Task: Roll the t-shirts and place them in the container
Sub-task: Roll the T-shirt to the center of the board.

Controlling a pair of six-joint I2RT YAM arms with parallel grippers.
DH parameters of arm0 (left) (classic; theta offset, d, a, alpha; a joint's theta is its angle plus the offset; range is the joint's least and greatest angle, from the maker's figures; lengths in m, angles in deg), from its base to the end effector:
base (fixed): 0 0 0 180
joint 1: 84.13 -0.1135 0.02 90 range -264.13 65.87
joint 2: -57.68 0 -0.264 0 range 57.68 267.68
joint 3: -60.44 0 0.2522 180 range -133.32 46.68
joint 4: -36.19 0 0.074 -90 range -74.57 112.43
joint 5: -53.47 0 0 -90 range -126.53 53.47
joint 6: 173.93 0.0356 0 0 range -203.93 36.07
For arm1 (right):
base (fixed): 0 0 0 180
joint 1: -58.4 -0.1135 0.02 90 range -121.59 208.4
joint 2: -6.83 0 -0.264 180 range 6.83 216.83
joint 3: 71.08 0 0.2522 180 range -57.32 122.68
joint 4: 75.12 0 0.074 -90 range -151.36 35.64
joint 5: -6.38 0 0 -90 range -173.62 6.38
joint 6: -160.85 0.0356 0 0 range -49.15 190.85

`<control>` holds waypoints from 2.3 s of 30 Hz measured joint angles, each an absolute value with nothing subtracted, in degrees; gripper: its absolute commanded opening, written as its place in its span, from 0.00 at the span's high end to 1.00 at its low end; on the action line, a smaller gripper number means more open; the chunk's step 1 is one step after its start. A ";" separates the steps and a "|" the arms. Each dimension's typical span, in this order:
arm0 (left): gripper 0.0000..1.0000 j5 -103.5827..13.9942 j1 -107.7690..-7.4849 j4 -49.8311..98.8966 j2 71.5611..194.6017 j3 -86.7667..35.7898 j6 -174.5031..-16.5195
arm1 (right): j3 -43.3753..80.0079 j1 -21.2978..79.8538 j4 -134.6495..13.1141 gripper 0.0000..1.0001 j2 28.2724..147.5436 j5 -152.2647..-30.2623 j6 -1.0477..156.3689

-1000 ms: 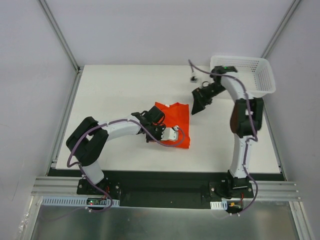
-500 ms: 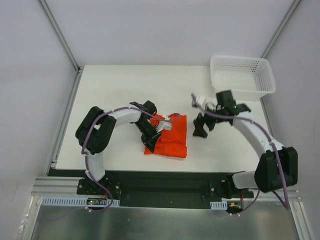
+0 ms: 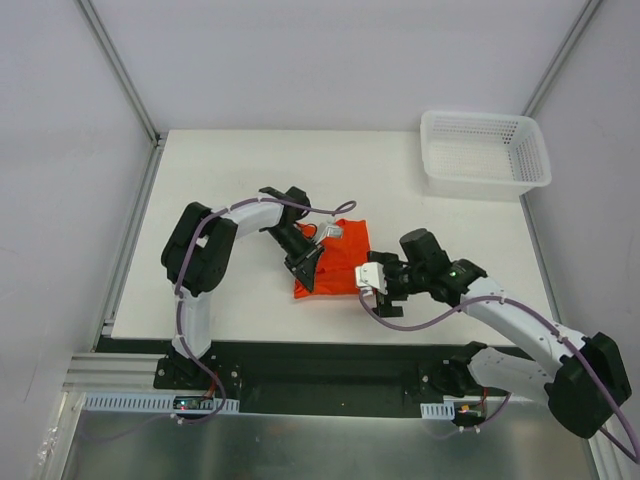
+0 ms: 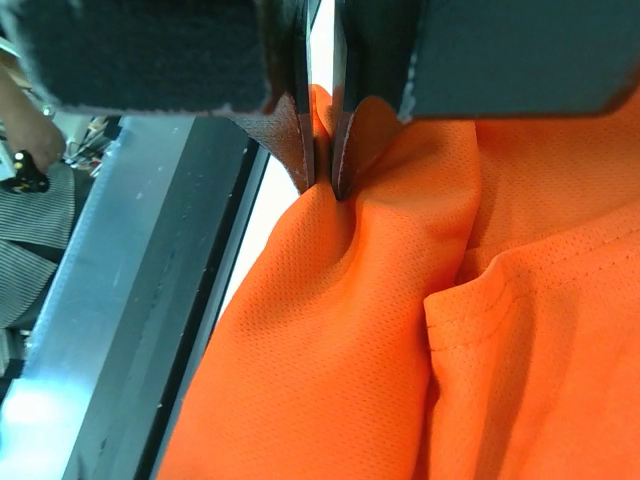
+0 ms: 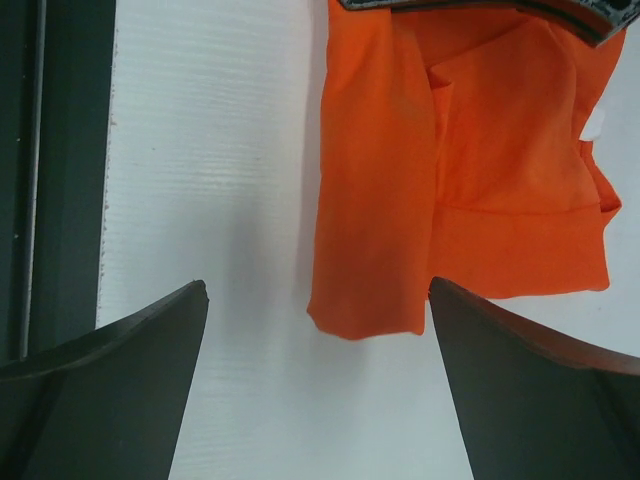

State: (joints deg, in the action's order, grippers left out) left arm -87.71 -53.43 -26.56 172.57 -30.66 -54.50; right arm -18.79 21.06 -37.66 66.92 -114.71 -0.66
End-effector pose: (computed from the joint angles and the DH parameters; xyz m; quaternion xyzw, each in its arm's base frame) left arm 0.3020 -0.2116 0.1551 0.4629 0.7737 -0.4320 0.0224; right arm 0.1572 0.1431 0.2339 -0.7840 0.4353 0.1292 0.4233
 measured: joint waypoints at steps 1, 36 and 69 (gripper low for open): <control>1.00 -88.02 -53.43 -26.83 172.78 -31.05 -54.63 | -18.79 20.58 -38.58 0.04 67.43 -114.60 -0.72; 0.86 -102.55 -60.86 -40.99 179.60 -37.59 -53.10 | -1.83 22.50 -28.96 0.98 95.12 -114.28 -4.09; 0.53 -56.06 -43.46 13.39 124.00 5.60 -44.21 | 40.72 35.75 18.53 0.99 143.64 -130.58 1.66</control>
State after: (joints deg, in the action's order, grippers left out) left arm -56.06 -43.46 13.39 124.00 5.60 -44.21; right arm 40.72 35.75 18.53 143.64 -130.58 1.66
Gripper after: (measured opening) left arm 0.471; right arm 0.187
